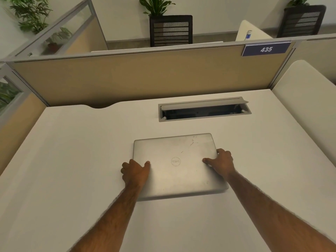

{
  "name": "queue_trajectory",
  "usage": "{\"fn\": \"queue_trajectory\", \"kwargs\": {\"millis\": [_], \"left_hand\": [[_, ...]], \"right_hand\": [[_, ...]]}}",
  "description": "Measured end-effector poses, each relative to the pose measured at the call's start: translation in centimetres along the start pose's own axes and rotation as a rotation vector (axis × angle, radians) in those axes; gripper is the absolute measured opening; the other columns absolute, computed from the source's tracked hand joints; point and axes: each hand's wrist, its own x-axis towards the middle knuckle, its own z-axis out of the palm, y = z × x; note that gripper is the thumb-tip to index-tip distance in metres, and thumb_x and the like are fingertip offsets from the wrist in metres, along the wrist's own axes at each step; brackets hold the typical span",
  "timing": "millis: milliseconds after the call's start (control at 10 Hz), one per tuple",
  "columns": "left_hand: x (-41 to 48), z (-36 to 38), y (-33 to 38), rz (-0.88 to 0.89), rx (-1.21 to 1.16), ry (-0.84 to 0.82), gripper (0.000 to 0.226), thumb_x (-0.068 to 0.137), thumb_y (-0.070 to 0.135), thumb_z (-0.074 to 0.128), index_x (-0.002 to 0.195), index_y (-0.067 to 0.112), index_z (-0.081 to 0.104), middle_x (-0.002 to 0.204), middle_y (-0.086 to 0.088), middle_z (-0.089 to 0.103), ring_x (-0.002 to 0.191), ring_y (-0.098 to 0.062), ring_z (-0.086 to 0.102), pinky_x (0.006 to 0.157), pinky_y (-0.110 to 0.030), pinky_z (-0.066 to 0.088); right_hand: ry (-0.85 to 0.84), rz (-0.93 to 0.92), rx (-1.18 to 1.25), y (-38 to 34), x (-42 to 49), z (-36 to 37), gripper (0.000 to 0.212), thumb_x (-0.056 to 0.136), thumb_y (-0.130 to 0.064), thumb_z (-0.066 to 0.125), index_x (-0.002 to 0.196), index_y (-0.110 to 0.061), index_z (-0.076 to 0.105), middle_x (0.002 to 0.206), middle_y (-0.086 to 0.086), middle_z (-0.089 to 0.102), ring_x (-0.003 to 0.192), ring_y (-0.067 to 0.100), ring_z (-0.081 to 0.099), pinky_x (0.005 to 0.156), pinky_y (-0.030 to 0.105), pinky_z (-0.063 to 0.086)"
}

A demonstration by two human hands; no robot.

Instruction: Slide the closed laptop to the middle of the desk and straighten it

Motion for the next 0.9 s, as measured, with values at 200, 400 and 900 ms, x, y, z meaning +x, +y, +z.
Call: {"fn": "queue_trajectory", "kwargs": {"millis": [200, 400, 900], "left_hand": [[-2.9, 1.8, 0.1, 0.200, 0.117, 0.092, 0.084, 0.094, 0.047, 0.050, 0.157, 0.003, 0.014, 0.161, -0.021, 0.022, 0.146, -0.036, 0.028, 0.118, -0.045, 0.028], [-5.2, 3.8, -0.2, 0.609, 0.193, 0.071, 0.073, 0.099, 0.044, 0.037, 0.160, 0.017, 0.009, 0.169, -0.007, -0.005, 0.157, -0.024, 0.000, 0.128, -0.038, 0.007], [-6.5, 1.1, 0.7, 0.848, 0.391, 0.216, 0.077, 0.096, 0.046, 0.000, 0.140, 0.019, 0.058, 0.162, -0.007, 0.029, 0.152, -0.021, 0.027, 0.116, -0.035, 0.003]], "right_hand": [[0.049, -0.115, -0.275, -0.5, -2.4, 0.4, 0.061, 0.090, -0.048, 0.067, 0.133, -0.007, 0.052, 0.133, 0.015, 0.052, 0.131, 0.038, 0.048, 0.105, 0.048, 0.047], [0.007, -0.491, -0.585, -2.4, -6.8, 5.3, 0.079, 0.103, -0.048, 0.048, 0.166, -0.011, 0.019, 0.174, 0.018, 0.016, 0.163, 0.036, 0.012, 0.131, 0.048, 0.014], [0.290, -0.827, -0.700, -1.9, -6.8, 6.7, 0.070, 0.106, -0.052, 0.017, 0.139, -0.018, 0.068, 0.157, 0.016, 0.052, 0.160, 0.034, 0.007, 0.121, 0.046, 0.005]]}}
